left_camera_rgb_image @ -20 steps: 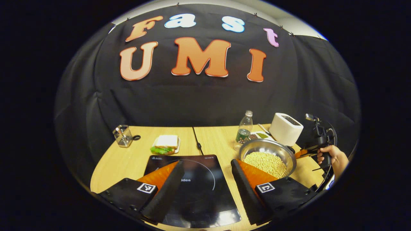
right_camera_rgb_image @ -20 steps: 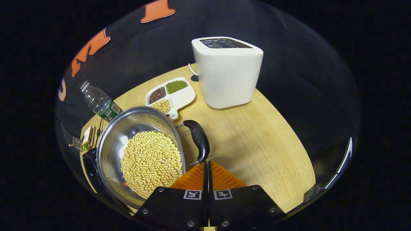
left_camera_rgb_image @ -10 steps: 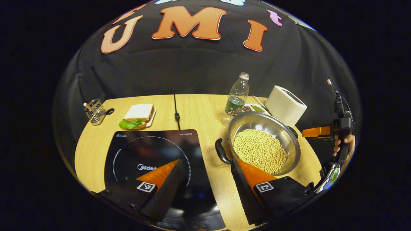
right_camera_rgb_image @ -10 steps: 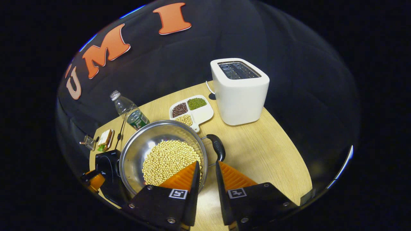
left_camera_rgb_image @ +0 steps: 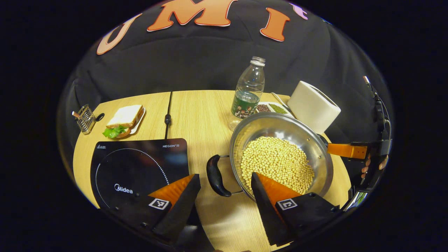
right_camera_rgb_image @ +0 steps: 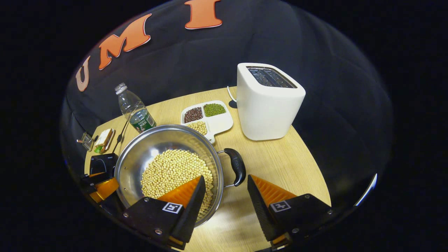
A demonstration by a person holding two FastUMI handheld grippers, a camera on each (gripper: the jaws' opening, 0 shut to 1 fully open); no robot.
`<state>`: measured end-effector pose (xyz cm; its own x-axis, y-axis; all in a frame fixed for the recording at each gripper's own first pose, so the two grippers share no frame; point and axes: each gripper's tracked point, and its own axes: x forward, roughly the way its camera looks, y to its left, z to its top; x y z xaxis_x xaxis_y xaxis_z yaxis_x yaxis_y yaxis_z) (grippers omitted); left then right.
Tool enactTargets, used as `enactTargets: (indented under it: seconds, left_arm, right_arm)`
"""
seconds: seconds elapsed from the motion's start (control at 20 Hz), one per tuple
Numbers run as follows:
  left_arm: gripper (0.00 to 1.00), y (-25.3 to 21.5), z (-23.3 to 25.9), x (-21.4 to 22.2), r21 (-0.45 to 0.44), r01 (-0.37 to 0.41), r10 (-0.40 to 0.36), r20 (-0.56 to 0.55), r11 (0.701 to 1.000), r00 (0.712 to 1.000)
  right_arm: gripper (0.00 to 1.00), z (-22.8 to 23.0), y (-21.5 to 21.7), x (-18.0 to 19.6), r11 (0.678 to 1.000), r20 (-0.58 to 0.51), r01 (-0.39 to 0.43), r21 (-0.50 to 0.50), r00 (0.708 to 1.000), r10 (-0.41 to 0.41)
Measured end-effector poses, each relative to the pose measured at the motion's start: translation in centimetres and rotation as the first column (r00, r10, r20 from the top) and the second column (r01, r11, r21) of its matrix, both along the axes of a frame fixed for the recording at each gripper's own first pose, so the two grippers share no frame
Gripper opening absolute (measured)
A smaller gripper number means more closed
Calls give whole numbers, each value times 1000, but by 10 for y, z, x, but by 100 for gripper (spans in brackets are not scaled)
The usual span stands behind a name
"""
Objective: First push the handle of the pot to place it horizontally, then grasp the pot with both hands and set it on the induction cooktop.
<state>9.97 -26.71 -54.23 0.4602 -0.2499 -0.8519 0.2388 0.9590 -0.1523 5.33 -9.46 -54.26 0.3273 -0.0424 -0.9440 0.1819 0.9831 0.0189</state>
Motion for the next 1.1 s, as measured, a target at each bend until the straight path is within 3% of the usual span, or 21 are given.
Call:
enactTargets:
  seconds: [0.1, 0.15, 0.2, 0.35, 0.55, 0.75, 1.1]
  left_arm:
    - [96, -1, -15, 4, 21, -12, 13, -17, 1000, 1000]
    - [99, -2, -21, 5, 30, -13, 13, -17, 999, 1000]
    - [98, -4, -27, 7, 35, -14, 14, -9, 999, 1000]
    - [94, -14, -37, 6, 14, -9, 9, -23, 1000, 1000]
    - [93, -16, -48, 17, 59, 8, -9, 11, 998, 1000]
    - [91, -14, -55, 27, 103, 22, -26, 34, 994, 999]
    - [84, -15, -64, 46, 134, 18, -30, 91, 991, 995]
  right_arm:
    - [81, -8, -2, 0, 1000, -11, -7, -8, 1000, 7]
    - [78, -14, -3, -1, 1000, -24, -8, -11, 1000, 7]
    - [86, -19, -3, -1, 1000, -32, -4, -12, 999, 4]
    - [88, -29, -8, 4, 1000, -36, -8, -27, 999, 7]
    - [88, -43, -10, 15, 999, -26, -13, -37, 1000, 12]
    - [86, -55, -12, 23, 999, -17, -26, -40, 1000, 25]
    - [73, -59, -7, 17, 999, -40, -15, -31, 999, 14]
